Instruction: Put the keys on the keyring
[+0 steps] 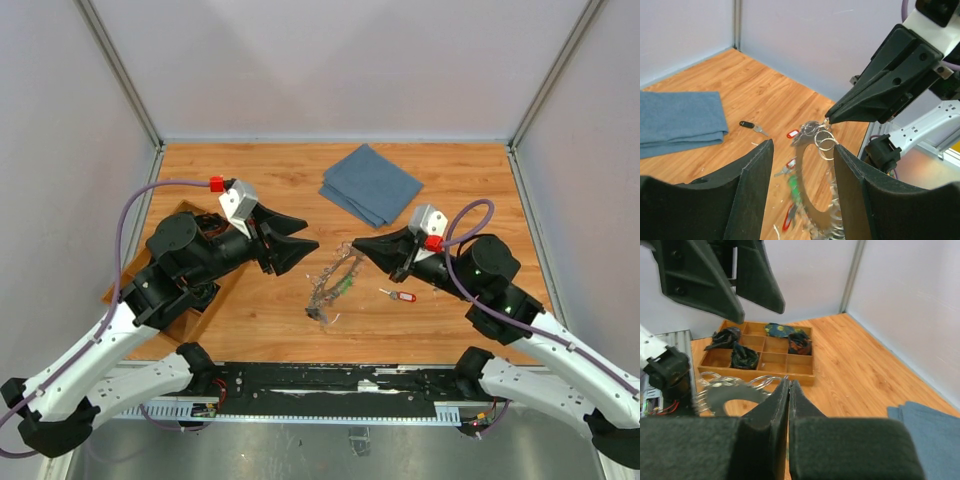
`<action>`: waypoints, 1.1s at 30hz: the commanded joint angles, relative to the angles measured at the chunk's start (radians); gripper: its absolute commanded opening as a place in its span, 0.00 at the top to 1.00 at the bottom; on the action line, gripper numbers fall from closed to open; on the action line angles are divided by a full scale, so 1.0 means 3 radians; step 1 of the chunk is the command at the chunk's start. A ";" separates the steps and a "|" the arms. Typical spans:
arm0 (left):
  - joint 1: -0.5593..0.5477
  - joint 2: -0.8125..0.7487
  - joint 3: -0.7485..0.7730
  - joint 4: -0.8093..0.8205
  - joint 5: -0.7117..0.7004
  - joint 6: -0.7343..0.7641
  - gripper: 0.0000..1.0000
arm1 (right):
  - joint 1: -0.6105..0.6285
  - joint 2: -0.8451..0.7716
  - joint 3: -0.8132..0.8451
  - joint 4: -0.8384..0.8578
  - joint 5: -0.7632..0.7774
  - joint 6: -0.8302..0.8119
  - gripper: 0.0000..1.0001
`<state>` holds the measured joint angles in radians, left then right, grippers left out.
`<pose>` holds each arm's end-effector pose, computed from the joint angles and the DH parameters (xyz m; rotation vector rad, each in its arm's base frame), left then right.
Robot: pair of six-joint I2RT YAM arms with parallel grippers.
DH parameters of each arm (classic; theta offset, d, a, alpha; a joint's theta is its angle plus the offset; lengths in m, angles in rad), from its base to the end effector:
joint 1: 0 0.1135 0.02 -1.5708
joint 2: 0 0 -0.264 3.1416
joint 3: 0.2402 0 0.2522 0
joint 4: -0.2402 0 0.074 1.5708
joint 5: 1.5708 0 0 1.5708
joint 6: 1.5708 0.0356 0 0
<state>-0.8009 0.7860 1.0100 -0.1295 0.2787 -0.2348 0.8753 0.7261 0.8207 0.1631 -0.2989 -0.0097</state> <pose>0.1090 -0.1265 0.4234 0.6628 1.4226 -1.0331 0.0978 0.1336 0.3992 -0.8218 1.1143 0.9253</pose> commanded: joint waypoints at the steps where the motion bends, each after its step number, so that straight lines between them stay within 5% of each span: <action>1: -0.0019 -0.0023 0.0108 0.0105 0.0005 0.0062 0.43 | 0.0018 -0.0027 0.0327 -0.0345 0.0759 -0.0149 1.00; 2: -0.0016 -0.0042 0.0099 0.0097 -0.0032 0.0057 0.44 | 0.0010 -0.0052 0.0274 -0.0305 0.0895 -0.0164 1.00; 5: -0.0015 -0.0108 0.0052 0.0097 -0.0131 0.0052 0.44 | 0.0169 0.0084 0.0313 -0.0179 -0.0255 -0.0086 1.00; 7: -0.0015 -0.0128 0.0043 0.0066 -0.0180 0.0065 0.44 | 0.0735 0.0157 0.0506 -0.0835 0.0525 -0.0705 1.00; 9: -0.0015 -0.0141 0.0042 0.0046 -0.0204 0.0058 0.44 | 0.0840 0.0039 0.0390 -0.0887 0.1339 -0.0868 1.00; 12: -0.0015 -0.0139 -0.0005 0.0073 -0.0204 0.0036 0.44 | 0.0693 -0.0127 0.0169 -0.0486 0.0908 -0.0683 1.00; 25: -0.0015 -0.0017 -0.0087 0.0259 0.0244 -0.0051 0.43 | 0.0692 -0.0060 0.0227 -0.0348 0.0695 -0.0637 1.00; 33: -0.0017 0.0087 -0.0058 0.0158 -0.0117 -0.0104 0.43 | 0.0697 -0.0001 0.0280 -0.0246 0.0081 -0.0591 1.00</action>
<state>-0.8009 0.7933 0.9886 -0.0914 0.3050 -0.2485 1.0847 0.7284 0.8742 0.0013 -0.1997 -0.1856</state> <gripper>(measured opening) 0.575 0.009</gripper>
